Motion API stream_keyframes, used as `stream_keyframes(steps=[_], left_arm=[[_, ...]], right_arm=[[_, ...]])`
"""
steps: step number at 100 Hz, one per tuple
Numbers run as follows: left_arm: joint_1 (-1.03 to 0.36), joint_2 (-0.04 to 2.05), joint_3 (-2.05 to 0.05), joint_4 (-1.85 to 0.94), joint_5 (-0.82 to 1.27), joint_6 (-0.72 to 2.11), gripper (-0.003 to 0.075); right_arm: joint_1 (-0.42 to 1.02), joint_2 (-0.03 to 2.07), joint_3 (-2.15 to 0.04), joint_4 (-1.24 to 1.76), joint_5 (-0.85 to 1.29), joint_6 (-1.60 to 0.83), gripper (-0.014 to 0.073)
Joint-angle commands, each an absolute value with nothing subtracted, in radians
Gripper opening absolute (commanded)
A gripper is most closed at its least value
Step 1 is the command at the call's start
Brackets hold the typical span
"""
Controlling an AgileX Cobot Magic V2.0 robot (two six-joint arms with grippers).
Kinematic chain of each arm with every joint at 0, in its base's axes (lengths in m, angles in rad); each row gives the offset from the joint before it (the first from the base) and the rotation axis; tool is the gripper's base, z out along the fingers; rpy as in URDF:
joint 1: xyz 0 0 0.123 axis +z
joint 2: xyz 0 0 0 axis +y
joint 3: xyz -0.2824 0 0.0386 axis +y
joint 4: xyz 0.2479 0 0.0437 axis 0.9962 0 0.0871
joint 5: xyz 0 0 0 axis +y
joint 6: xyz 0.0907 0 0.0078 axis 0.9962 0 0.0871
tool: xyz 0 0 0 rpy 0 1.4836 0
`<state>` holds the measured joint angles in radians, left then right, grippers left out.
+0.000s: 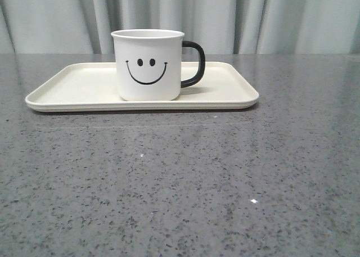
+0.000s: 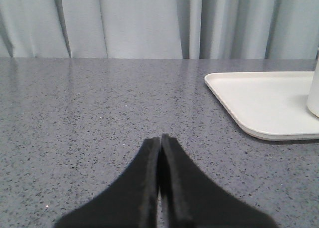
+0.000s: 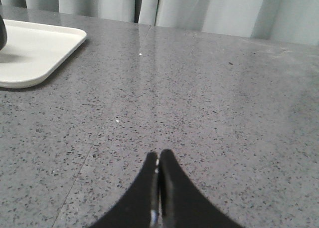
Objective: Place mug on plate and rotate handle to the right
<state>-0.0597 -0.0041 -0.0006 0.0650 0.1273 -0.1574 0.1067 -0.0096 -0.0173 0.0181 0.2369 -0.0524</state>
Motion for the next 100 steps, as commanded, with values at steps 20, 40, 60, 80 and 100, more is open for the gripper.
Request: stream_keyframes(steps=[20, 40, 60, 80, 100], left_arm=[[-0.058, -0.033, 0.01, 0.063, 0.04, -0.165, -0.002], [-0.058, -0.033, 0.01, 0.063, 0.04, -0.165, -0.002], [-0.058, -0.033, 0.01, 0.063, 0.04, -0.165, -0.002], [-0.058, -0.033, 0.01, 0.063, 0.04, -0.165, -0.002], [-0.058, -0.033, 0.01, 0.063, 0.04, -0.165, -0.002]], right_arm=[[0.101, -0.032, 0.028, 0.0, 0.042, -0.046, -0.0067], [0.101, -0.032, 0.028, 0.0, 0.041, -0.046, -0.0067], [0.101, -0.032, 0.028, 0.0, 0.042, -0.046, -0.0067], [0.101, -0.032, 0.028, 0.0, 0.042, -0.046, -0.0067], [0.101, -0.032, 0.028, 0.0, 0.042, -0.046, -0.0067]])
